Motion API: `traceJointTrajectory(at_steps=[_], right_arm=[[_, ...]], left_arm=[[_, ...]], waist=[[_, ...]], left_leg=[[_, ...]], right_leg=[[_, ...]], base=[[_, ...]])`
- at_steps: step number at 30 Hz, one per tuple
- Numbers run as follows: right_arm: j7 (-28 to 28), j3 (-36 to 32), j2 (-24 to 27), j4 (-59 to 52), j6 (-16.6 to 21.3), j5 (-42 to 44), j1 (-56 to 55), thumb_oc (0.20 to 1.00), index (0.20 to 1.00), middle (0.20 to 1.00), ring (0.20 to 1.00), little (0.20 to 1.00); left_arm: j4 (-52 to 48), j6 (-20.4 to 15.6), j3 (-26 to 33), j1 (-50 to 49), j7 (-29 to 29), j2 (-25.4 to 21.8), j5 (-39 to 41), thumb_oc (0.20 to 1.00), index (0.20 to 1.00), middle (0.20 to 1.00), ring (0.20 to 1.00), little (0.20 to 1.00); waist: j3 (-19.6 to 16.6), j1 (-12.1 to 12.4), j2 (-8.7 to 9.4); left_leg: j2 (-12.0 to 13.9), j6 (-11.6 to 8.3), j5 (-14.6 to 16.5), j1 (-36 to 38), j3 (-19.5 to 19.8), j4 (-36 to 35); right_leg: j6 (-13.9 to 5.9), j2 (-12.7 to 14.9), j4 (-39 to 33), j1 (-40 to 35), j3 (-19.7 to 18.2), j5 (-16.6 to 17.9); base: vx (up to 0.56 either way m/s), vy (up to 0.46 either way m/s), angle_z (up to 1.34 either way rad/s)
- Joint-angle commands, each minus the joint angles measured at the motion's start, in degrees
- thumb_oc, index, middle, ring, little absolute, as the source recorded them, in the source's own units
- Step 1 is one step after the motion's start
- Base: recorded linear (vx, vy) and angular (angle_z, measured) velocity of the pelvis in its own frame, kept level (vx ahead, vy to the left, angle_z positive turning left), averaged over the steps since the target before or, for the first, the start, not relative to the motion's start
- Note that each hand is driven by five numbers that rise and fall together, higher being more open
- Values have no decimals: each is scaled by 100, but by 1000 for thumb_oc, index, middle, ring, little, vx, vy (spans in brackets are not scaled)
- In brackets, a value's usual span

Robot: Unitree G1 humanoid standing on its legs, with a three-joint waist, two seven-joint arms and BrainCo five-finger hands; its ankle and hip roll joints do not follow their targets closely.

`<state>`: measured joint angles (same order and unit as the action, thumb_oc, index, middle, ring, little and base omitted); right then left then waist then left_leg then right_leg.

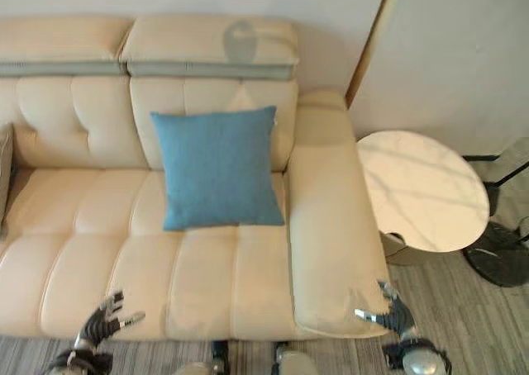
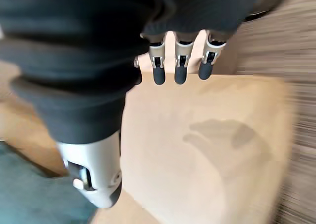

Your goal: Pick up all the scattered cushions and arrange them neatly on the sofa.

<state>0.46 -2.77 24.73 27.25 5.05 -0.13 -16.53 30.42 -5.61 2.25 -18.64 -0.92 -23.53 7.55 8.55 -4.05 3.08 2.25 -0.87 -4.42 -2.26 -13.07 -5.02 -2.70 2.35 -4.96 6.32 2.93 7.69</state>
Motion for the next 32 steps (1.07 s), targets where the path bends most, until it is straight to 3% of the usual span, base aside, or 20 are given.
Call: traceJointTrajectory(at_steps=[1, 4, 5, 7, 9, 10, 11, 12, 13, 16, 18, 19, 20, 23, 24, 28, 32], right_arm=[[-10, 156, 108, 32, 120, -41, 314, 1000, 1000, 1000, 1000, 1000], [-44, 270, -22, 216, 142, 118, 411, 1000, 1000, 1000, 1000, 1000], [-44, 270, -24, 219, 144, 118, 415, 1000, 1000, 1000, 1000, 1000], [-110, 226, -195, 421, 108, 215, 351, 1000, 1000, 1000, 1000, 1000], [-148, 186, -248, 448, 92, 203, 322, 1000, 1000, 1000, 1000, 1000], [-196, 149, -260, 420, 74, 212, 330, 1000, 1000, 1000, 1000, 1000], [-250, 132, -257, 443, 52, 245, 373, 1000, 1000, 1000, 1000, 1000], [-339, 128, -218, 491, 25, 282, 523, 1000, 1000, 1000, 1000, 1000], [-351, 122, -185, 459, 5, 263, 548, 1000, 1000, 1000, 1000, 1000], [-434, 146, -60, 487, 1, 268, 705, 1000, 1000, 1000, 1000, 1000], [-451, 141, 27, 395, -24, 241, 750, 1000, 1000, 1000, 1000, 1000], [-429, 112, 33, 340, 5, 260, 709, 1000, 1000, 1000, 1000, 1000], [-413, 114, 42, 326, 2, 248, 704, 1000, 1000, 1000, 1000, 1000], [-424, 119, 32, 361, -6, 219, 709, 1000, 1000, 1000, 1000, 1000], [-446, 154, 25, 495, -16, 209, 743, 1000, 1000, 1000, 1000, 1000], [-472, 184, -77, 712, -35, 256, 773, 1000, 1000, 1000, 1000, 1000], [-477, 232, -116, 878, -75, 251, 835, 1000, 1000, 1000, 1000, 1000]], left_arm=[[-31, -163, 40, 320, -20, -341, -273, 1000, 1000, 1000, 1000, 1000], [-114, -180, -48, 657, 97, -595, -280, 1000, 1000, 1000, 1000, 1000], [-113, -180, -48, 661, 97, -596, -280, 1000, 1000, 1000, 1000, 1000], [-177, -190, 37, 725, 237, -600, -145, 1000, 1000, 1000, 1000, 1000], [-190, -183, 57, 706, 303, -530, -99, 1000, 1000, 1000, 1000, 1000], [-155, -192, 48, 710, 375, -446, -67, 1000, 1000, 1000, 1000, 1000], [-89, -191, 50, 736, 418, -375, -58, 1000, 1000, 1000, 1000, 1000], [39, -174, 11, 779, 473, -271, -52, 1000, 1000, 1000, 1000, 1000], [58, -162, 13, 770, 476, -219, -64, 1000, 1000, 1000, 1000, 1000], [99, -161, 17, 818, 546, -112, -14, 1000, 1000, 1000, 1000, 1000], [33, -156, 8, 799, 492, 1, 33, 1000, 1000, 1000, 1000, 1000], [-2, -191, 14, 737, 429, 56, 96, 1000, 1000, 1000, 1000, 1000], [9, -187, 22, 746, 424, 50, 142, 1000, 1000, 1000, 1000, 1000], [24, -173, -6, 740, 465, 92, 178, 1000, 1000, 1000, 1000, 1000], [79, -165, -61, 751, 503, 110, 100, 1000, 1000, 1000, 1000, 1000], [165, -163, -35, 772, 582, 133, 97, 1000, 1000, 1000, 1000, 1000], [246, -125, 20, 678, 563, 119, -17, 1000, 1000, 1000, 1000, 1000]], waist=[[11, -147, 25], [195, -89, -57], [180, -84, -59], [137, 30, -112], [102, 71, -69], [70, 127, -35], [28, 179, -29], [12, 255, -55], [20, 273, -92], [214, 309, -130], [358, 263, -64], [333, 180, 53], [305, 152, 81], [239, 119, 56], [152, 89, -24], [-106, 17, -114], [-184, 57, -134]], left_leg=[[-84, -72, 388, 133, -117, 2], [127, -53, 137, -71, -110, 16], [132, -56, 124, -93, -115, 12], [231, -60, -6, -266, -92, 22], [202, -86, -72, -327, -58, 35], [185, -138, -186, -423, -36, 27], [181, -205, -314, -606, -38, 27], [228, -325, -512, -920, -42, 33], [272, -373, -574, -1017, -44, 27], [301, -481, -585, -1215, 158, 275], [56, -391, -24, -1301, 671, 1077], [-64, -324, 580, -1052, 716, 1579], [-126, -314, 788, -861, 802, 1681], [-192, -294, 887, -578, 964, 1534], [-205, -238, 866, -318, 1025, 1180], [-237, -224, 604, 46, 1026, 245], [-235, -184, 531, 255, 1018, 2]], right_leg=[[-756, 91, 700, 64, -43, -391], [-691, 0, 2024, 180, -85, -912], [-686, -6, 2027, 208, -90, -902], [-597, 176, 3145, -20, 112, -996], [-602, 181, 3161, -164, 94, -958], [-551, 100, 2681, -414, 80, -1077], [-511, -1, 2275, -619, 18, -1318], [-324, -159, 1491, -837, -55, -1734], [-251, -211, 1235, -887, -37, -1824], [-180, -229, 1170, -768, -41, -1763], [-198, -88, 1198, -536, 54, -1568], [-248, 113, 1038, -413, 75, -1327], [-266, 165, 954, -356, 44, -1194], [-280, 141, 772, -330, -21, -1090], [-310, 69, 655, -335, -53, -1032], [-368, 8, 312, -359, 41, -832], [-389, -15, 212, -488, 30, -777]], base=[[-297, -28, -65], [-362, -16, -40], [-286, -31, 5], [-323, -105, 6], [-159, -120, 10], [-151, -145, 10], [-323, -256, 13], [-354, -219, 7], [-377, -190, 13], [-284, -74, 5], [-504, -48, 7], [-388, -10, -1], [-278, -4, 3], [-110, 32, -7], [-39, 61, 2], [-51, 48, 3], [-34, 58, -4]])
